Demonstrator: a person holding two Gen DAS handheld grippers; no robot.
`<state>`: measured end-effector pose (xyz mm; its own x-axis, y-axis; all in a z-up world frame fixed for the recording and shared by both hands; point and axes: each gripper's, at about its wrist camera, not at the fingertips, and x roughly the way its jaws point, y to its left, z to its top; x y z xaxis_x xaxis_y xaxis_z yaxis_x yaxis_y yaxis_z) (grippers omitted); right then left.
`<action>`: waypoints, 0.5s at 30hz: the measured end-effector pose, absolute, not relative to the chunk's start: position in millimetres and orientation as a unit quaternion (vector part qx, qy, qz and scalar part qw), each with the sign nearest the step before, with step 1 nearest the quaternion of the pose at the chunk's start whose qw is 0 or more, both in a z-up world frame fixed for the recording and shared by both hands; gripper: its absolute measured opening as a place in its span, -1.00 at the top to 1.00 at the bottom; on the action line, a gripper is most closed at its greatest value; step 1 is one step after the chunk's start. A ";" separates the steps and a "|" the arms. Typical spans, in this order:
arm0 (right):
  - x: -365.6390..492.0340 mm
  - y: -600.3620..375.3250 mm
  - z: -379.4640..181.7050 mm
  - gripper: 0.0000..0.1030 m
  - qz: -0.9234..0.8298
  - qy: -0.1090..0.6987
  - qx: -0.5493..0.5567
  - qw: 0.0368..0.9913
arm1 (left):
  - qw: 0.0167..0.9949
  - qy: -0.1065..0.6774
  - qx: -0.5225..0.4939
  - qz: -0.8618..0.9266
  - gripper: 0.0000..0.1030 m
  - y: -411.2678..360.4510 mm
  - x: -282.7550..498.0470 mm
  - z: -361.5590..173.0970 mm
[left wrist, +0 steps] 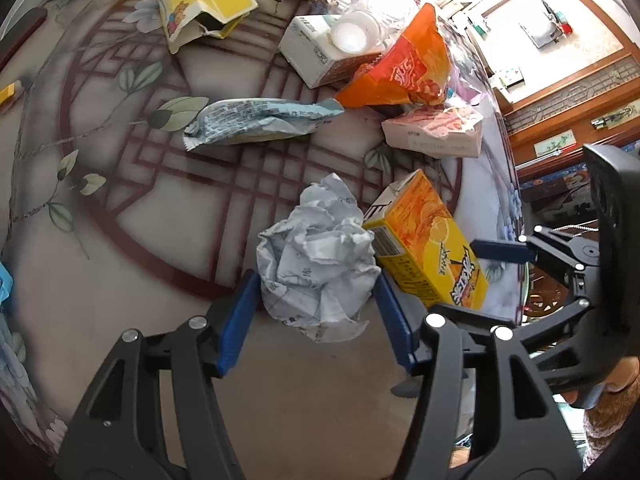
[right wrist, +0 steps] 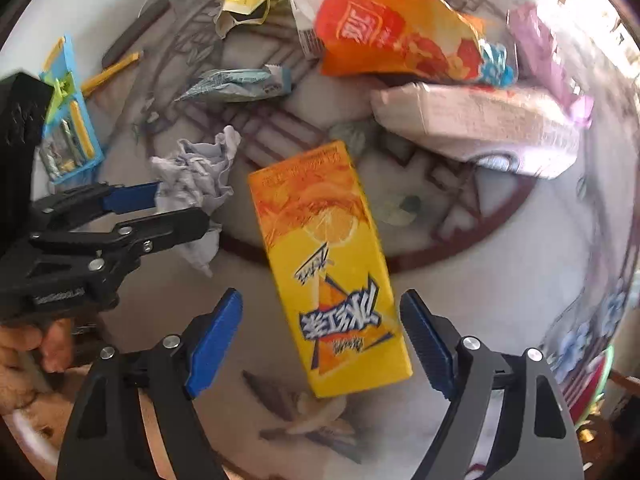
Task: Collect trash
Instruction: 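Grasp the yellow tea carton with the right gripper while the left gripper holds the crumpled paper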
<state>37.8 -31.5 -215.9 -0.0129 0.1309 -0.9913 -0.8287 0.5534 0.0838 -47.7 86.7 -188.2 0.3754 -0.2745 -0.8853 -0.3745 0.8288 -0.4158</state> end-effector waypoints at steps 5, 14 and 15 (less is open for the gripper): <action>26.6 -25.1 -226.5 -0.18 0.358 0.586 -0.298 0.663 | 0.784 0.552 -0.283 0.042 0.00 87.3 -48.5 -184.6; 32.5 -73.2 -193.3 -0.15 0.367 0.587 -0.159 0.704 | 0.808 0.519 -0.274 0.042 0.01 86.6 -48.2 -161.0; 32.9 -79.2 -189.3 -0.15 0.367 0.589 -0.141 0.706 | 0.810 0.518 -0.273 0.037 0.01 83.7 -46.8 -158.3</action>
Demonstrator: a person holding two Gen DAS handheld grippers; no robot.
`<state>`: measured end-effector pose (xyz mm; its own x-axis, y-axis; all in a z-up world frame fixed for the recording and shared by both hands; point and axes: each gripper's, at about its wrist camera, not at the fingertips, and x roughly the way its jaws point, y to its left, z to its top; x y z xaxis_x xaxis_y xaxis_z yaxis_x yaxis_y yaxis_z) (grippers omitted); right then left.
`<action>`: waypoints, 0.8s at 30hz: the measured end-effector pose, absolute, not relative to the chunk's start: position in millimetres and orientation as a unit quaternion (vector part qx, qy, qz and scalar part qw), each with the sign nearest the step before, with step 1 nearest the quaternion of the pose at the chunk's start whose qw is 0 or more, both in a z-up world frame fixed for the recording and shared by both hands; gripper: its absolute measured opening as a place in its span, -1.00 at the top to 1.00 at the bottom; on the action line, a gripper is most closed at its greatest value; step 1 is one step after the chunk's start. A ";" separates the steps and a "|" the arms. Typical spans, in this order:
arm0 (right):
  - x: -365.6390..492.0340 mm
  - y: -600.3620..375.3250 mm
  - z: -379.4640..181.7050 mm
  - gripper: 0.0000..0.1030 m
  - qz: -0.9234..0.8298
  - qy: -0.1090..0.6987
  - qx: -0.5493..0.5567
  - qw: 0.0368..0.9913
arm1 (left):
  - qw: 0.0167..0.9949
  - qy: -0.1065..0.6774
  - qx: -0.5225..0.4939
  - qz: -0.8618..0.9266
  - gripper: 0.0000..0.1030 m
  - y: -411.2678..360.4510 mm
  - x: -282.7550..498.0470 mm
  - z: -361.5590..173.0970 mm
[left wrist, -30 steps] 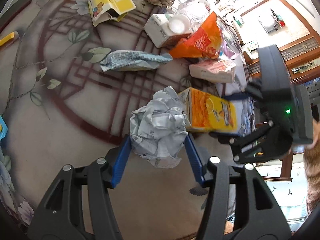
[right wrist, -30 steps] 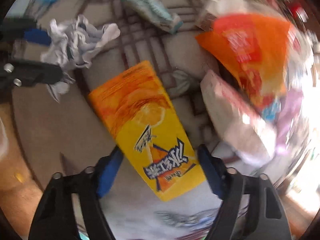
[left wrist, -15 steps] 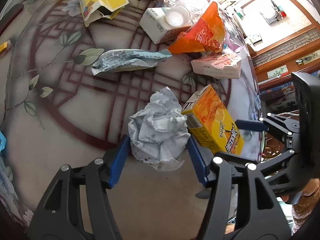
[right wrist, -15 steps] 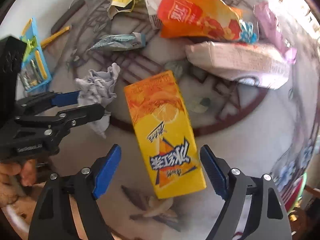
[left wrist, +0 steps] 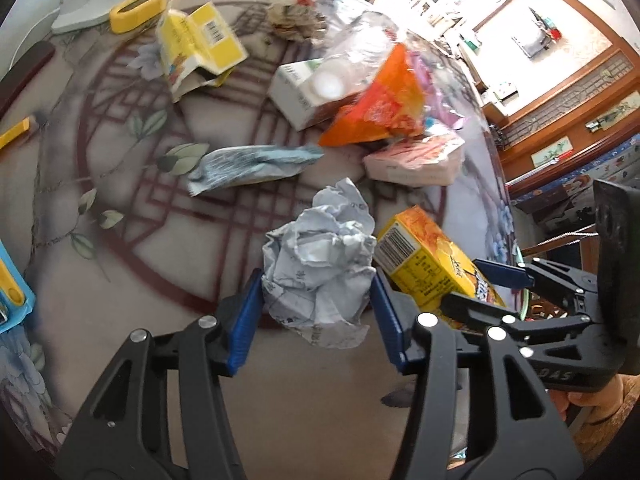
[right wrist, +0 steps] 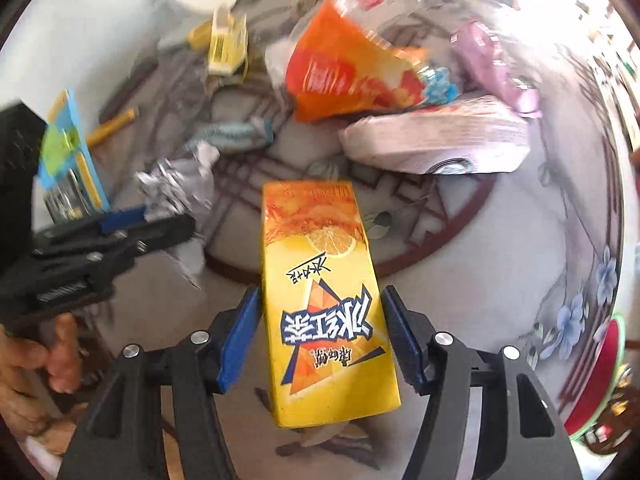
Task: Collect trash
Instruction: 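Grasp the yellow tea carton with the right gripper while the left gripper holds the crumpled paper, then carry the tea carton to the red bin with the right gripper while the left gripper carries the paper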
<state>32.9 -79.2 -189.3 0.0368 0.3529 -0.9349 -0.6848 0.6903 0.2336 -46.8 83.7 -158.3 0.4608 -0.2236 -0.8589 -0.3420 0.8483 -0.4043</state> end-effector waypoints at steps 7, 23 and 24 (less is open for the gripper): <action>47.5 -129.6 -159.9 -0.15 0.342 0.592 -0.017 0.729 | 0.819 0.511 -0.262 -0.003 0.01 51.7 -29.6 -144.1; 52.5 -247.7 -111.3 -0.15 0.256 0.555 0.082 0.787 | 0.837 0.498 -0.206 -0.101 0.01 -37.1 21.3 -108.7; 52.6 -254.8 -111.5 -0.15 0.250 0.554 0.090 0.789 | 0.837 0.498 -0.200 -0.105 0.01 -42.7 24.2 -107.4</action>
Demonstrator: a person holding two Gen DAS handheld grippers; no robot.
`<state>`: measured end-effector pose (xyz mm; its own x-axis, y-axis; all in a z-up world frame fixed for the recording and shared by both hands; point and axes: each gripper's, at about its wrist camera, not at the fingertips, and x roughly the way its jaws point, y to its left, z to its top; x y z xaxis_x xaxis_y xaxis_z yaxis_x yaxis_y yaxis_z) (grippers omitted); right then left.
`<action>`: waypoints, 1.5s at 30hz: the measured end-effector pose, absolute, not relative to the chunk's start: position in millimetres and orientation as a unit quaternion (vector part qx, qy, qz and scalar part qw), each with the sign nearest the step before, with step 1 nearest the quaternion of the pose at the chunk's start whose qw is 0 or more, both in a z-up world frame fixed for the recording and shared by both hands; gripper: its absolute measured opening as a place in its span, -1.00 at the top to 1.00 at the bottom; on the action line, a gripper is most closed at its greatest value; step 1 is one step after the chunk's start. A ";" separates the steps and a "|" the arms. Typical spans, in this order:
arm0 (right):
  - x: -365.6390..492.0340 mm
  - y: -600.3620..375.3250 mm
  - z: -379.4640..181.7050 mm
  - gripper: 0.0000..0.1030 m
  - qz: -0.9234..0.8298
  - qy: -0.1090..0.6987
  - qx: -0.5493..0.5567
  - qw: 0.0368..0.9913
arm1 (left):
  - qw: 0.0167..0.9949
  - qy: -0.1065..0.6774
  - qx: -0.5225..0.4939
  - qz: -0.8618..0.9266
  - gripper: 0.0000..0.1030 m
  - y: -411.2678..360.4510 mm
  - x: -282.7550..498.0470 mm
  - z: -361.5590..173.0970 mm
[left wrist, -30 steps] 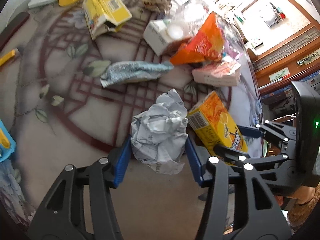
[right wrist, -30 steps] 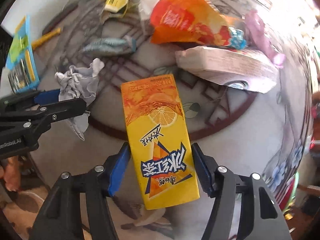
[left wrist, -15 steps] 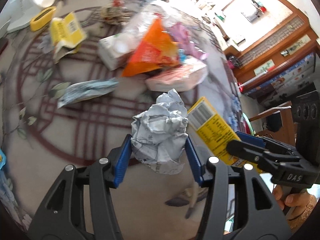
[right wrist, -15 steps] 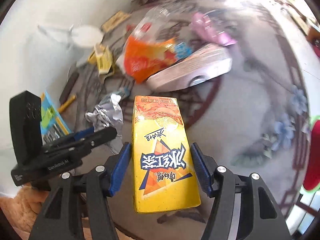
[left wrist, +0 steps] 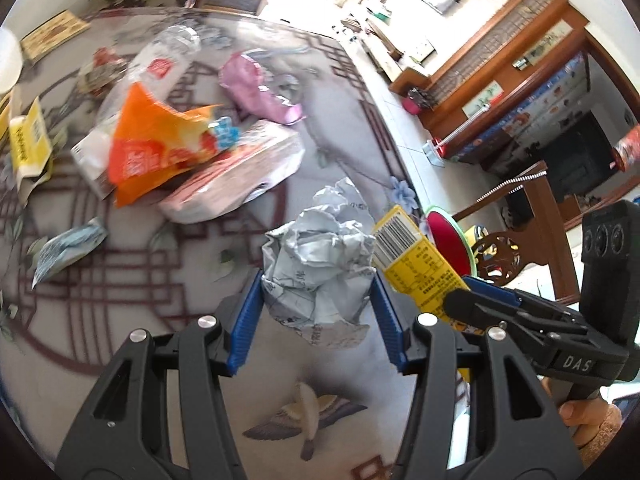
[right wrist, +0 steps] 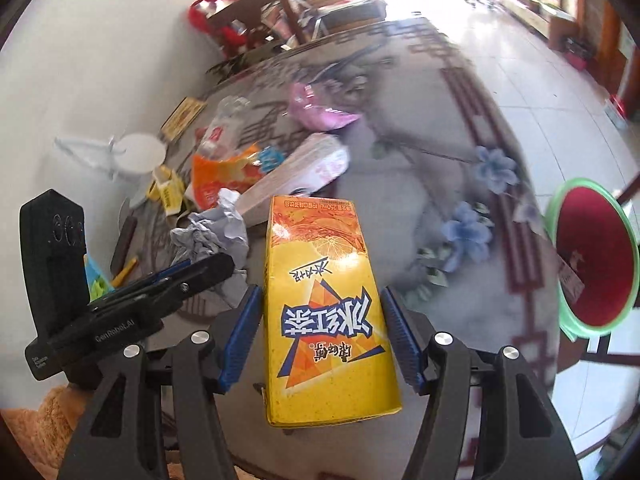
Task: Collect trash
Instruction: 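Carry the tea carton to the red bin with the right gripper while the left gripper carries the paper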
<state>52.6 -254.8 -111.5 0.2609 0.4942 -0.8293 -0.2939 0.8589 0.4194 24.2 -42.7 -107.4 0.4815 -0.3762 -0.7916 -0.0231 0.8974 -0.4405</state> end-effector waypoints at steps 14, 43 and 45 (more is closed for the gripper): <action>52.2 -310.6 -110.1 -0.15 0.201 0.547 0.139 0.801 | 0.832 0.506 -0.167 -0.153 0.01 -88.5 43.5 -104.0; 77.9 -426.9 -121.0 -0.09 0.131 0.534 0.177 0.817 | 0.819 0.531 -0.128 -0.176 0.00 -166.6 70.9 -113.5; 86.0 -449.2 -120.2 -0.09 0.108 0.528 0.182 0.822 | 0.818 0.534 -0.126 -0.174 0.00 -170.2 73.5 -115.1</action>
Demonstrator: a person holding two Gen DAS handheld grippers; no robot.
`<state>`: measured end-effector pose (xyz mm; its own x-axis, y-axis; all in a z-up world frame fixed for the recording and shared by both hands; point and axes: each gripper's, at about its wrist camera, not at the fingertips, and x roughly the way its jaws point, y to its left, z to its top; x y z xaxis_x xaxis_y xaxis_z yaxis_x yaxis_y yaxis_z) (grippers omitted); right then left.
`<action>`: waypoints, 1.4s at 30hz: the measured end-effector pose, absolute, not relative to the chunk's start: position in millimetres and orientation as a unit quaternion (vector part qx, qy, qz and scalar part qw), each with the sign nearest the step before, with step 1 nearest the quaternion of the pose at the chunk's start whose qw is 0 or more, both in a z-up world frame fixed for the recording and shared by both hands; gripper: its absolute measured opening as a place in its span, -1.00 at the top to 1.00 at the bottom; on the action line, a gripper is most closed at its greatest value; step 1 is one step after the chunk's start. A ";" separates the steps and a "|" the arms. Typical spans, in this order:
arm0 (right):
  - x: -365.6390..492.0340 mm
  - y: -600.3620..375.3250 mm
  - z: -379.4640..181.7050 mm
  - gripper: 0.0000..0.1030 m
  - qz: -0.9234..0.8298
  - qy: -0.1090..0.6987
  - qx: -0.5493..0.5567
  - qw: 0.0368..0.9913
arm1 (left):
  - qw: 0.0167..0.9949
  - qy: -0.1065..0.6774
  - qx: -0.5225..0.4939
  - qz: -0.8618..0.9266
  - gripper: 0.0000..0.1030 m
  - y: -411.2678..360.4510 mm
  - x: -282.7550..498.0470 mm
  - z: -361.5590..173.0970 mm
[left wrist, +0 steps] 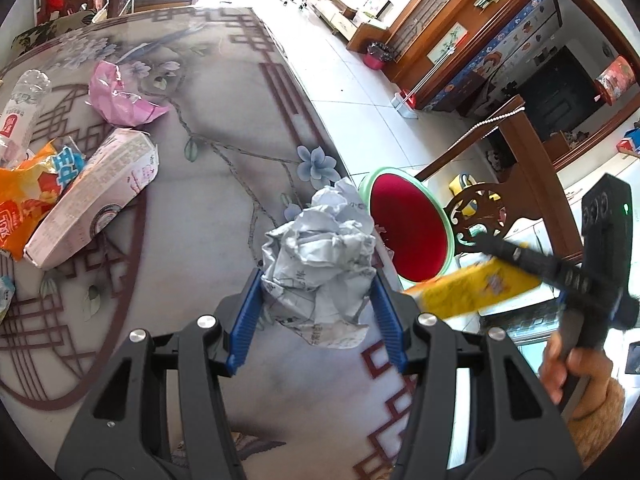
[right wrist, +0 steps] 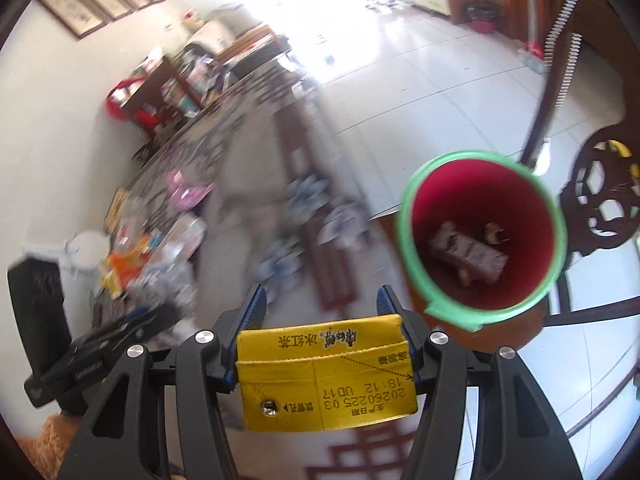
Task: Collect trash
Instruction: 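Carry the tea carton to the red bin with the right gripper while the left gripper carries the paper, then release the tea carton into the bin with the right gripper while the left gripper drops the paper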
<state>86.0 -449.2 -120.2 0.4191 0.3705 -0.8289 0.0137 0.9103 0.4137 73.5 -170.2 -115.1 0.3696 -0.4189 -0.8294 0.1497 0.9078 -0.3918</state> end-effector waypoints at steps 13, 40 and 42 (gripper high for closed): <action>128.6 -555.3 -135.3 -0.52 0.008 0.491 0.238 0.838 | 0.806 0.548 -0.083 -0.205 0.00 -232.8 108.4 -119.7; 77.6 -583.2 -151.7 -0.53 -0.053 0.504 0.266 0.820 | 0.773 0.542 -0.028 -0.327 -0.57 -379.2 169.9 -133.8; 76.2 -573.3 -146.4 -0.53 -0.046 0.504 0.259 0.823 | 0.778 0.539 -0.039 -0.319 -0.57 -363.9 164.0 -128.4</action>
<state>76.2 -573.3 -146.4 0.4884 0.1846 -0.8529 0.3369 0.8617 0.3794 164.0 -363.9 -128.4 0.2146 -0.5382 -0.8150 0.4544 0.7937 -0.4045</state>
